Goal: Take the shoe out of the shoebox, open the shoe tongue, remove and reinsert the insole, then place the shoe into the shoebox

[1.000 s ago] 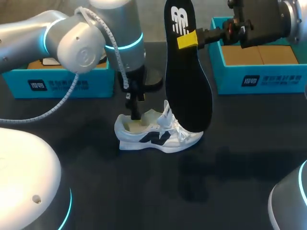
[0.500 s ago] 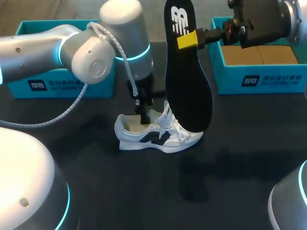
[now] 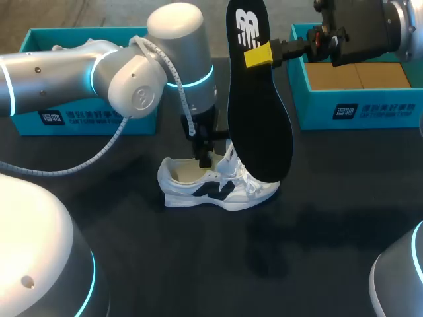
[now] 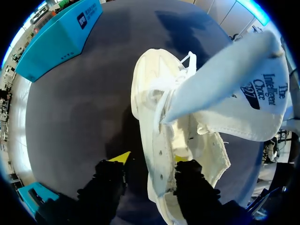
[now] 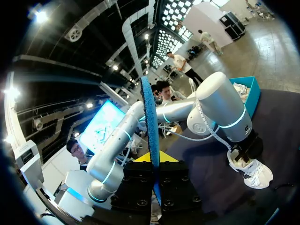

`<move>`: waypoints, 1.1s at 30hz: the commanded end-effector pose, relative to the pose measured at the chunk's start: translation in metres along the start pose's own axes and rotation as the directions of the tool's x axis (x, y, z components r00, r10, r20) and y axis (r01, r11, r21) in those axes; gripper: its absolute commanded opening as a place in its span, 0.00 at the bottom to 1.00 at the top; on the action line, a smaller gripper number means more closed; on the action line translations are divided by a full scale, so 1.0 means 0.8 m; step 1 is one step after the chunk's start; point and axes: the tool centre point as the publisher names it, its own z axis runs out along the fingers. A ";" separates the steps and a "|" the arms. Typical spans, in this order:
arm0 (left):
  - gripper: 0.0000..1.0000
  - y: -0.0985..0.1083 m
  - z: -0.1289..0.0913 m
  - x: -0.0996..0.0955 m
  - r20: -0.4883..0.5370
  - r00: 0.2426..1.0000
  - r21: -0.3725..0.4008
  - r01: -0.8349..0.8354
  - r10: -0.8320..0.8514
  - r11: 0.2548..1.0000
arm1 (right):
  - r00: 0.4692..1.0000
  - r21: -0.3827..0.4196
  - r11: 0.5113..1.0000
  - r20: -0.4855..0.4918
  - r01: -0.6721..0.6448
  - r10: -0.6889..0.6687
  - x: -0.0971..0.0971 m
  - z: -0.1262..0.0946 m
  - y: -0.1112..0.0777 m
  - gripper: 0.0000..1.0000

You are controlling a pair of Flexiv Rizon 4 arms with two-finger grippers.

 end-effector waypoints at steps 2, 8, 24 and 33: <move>0.00 -0.002 0.003 0.003 -0.007 1.000 0.004 -0.018 0.018 1.000 | 1.000 0.004 1.000 0.002 -0.002 0.002 -0.001 0.004 0.003 0.00; 0.00 0.001 -0.004 0.008 -0.037 0.997 0.018 -0.068 0.069 0.997 | 1.000 0.004 1.000 0.002 -0.002 0.002 -0.001 0.004 0.003 0.00; 0.00 -0.009 -0.047 0.025 -0.374 0.761 0.104 -0.534 0.530 0.839 | 1.000 0.004 1.000 0.002 -0.002 0.002 -0.001 0.004 0.003 0.00; 0.00 -0.018 -0.055 0.045 -0.462 0.536 0.119 -0.752 0.707 0.648 | 1.000 0.004 1.000 0.002 -0.002 0.002 -0.001 0.004 0.003 0.00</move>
